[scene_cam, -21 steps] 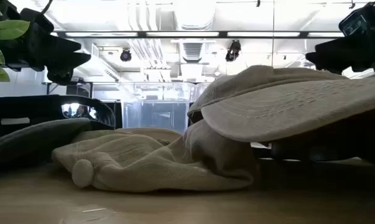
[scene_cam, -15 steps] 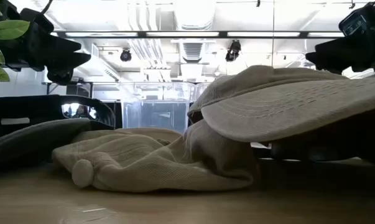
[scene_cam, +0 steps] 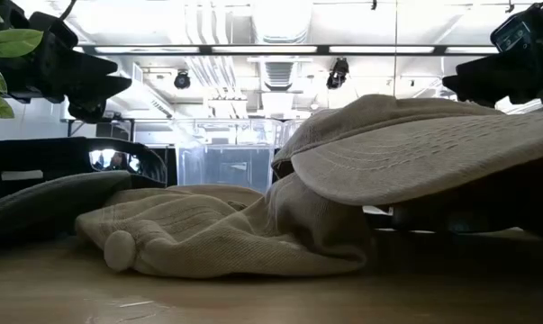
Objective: Pick & Place hat
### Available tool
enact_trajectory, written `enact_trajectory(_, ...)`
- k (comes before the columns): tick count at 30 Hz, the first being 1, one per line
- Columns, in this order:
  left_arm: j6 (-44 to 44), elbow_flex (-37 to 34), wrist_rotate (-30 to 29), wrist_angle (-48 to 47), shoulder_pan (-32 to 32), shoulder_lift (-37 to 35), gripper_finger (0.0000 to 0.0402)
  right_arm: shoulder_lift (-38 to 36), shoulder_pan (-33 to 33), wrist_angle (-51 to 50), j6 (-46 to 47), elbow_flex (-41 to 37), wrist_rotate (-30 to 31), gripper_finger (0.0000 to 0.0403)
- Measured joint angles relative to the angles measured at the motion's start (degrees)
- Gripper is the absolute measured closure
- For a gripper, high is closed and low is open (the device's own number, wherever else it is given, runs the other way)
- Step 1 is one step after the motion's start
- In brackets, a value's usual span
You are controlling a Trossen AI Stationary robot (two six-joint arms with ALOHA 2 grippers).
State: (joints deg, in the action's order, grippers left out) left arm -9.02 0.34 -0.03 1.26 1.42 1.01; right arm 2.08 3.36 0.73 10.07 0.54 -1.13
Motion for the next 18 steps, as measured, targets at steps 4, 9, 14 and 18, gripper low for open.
enact_trajectory(4,0.0,0.0,-0.02,0.02,-0.01,0.01,0.0227,-0.01,0.0,0.01,0.0,0.0,0.0,0.0282)
enact_trajectory(9,0.0,0.0,0.0,0.02,0.0,0.0,0.0227,0.01,0.0,0.05,-0.03,0.0,0.0,0.0282)
enact_trajectory(14,0.0,0.0,-0.01,0.0,0.0,0.01,0.0227,-0.26,0.0,1.7,11.78,0.07,-0.74,0.0282)
enact_trajectory(18,0.01,0.0,-0.01,0.0,-0.01,0.0,0.0227,1.96,0.03,1.43,29.1,0.09,-8.06,0.0282)
